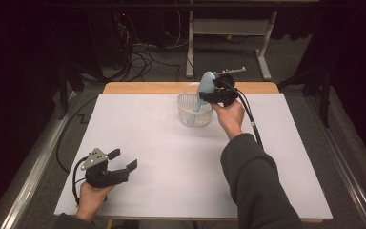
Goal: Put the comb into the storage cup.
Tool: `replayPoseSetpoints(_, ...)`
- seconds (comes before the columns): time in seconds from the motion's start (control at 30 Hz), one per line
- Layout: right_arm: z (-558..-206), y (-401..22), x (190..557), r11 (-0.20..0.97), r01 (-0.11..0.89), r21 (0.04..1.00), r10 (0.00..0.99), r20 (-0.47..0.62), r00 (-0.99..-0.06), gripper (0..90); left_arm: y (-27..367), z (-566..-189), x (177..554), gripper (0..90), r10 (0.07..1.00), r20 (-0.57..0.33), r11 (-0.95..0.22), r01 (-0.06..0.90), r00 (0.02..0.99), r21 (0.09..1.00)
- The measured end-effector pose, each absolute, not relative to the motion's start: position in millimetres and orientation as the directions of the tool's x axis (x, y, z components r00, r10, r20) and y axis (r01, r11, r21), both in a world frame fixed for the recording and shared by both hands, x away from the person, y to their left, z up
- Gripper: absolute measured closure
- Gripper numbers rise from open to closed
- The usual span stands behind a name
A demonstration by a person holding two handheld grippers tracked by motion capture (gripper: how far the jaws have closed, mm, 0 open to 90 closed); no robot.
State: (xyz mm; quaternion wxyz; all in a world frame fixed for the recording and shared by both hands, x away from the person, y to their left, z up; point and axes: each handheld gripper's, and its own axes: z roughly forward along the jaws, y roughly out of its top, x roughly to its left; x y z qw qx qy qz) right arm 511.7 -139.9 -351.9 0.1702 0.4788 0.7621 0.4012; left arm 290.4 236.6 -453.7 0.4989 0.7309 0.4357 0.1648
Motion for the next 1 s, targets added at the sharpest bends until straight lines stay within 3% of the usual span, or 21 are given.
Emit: replayPoseSetpoints(1.0,-353,-150,513,0.233,0.629,0.741,0.880,0.115,-0.461,39.4,235,-453,288,15.9,0.800,-0.170,-0.143,0.459,0.575,0.877)
